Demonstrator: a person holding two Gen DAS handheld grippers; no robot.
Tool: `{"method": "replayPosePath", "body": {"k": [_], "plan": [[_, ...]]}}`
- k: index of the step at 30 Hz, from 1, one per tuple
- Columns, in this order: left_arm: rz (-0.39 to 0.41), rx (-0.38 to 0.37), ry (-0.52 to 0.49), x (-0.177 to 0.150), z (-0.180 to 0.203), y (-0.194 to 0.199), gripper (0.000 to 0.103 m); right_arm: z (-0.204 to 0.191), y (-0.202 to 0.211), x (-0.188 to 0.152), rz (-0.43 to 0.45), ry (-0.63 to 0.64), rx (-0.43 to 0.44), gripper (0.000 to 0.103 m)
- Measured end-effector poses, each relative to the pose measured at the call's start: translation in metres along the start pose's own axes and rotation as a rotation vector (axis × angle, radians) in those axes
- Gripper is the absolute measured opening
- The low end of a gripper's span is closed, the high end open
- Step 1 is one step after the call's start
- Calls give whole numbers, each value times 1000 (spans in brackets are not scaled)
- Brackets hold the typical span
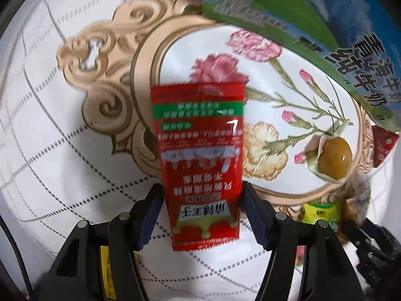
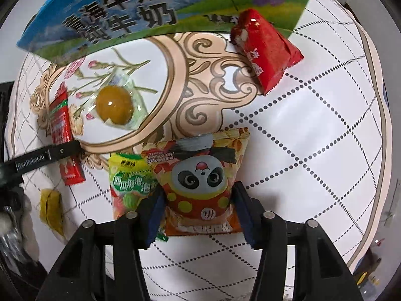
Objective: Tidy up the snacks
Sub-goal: 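Grasp the red sauce packet with left tool while right tool grasps panda chip bag, then carry both packets over the box and lower them inside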
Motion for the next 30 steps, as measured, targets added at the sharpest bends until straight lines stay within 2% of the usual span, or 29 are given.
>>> {"method": "replayPosePath", "body": {"k": [1,4,7,9,14,19,26,30], "plan": [[23,18,-25,-1,7,2,53,7,-2,-3,5,-6,1,60],[80,66,-147,-7,33,11,48,9,-7,1,8,-8,-11,59],[92,64,-240,-21,55,16,48,-1,-8,-8,0,21,-26,56],[68,48,-274,-27,66,9,51,-8,-10,-16,-6,41,-33,56],[52,46,-237,-32,74,-1,50,-6,-27,-14,-29,25,-39,60],[75,36,-244,-15,60,15,45,-7,-20,-23,12,55,-26,50],[105,-84,-215,-30,50,73,45,-13,33,-32,111,51,76,48],[175,-203,-194,-20,58,136,45,-21,89,-24,191,49,143,48]]}}
Point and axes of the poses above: each gripper's, at about its wrist camera, not at the fingertips, and y roughly against the way its jaws point, z to its right, x to its top, the point moved 2 cm from there along -y, roughly the way its jaws point, and after that the axes turned 7 degrees about x, right-handed, at the moved point
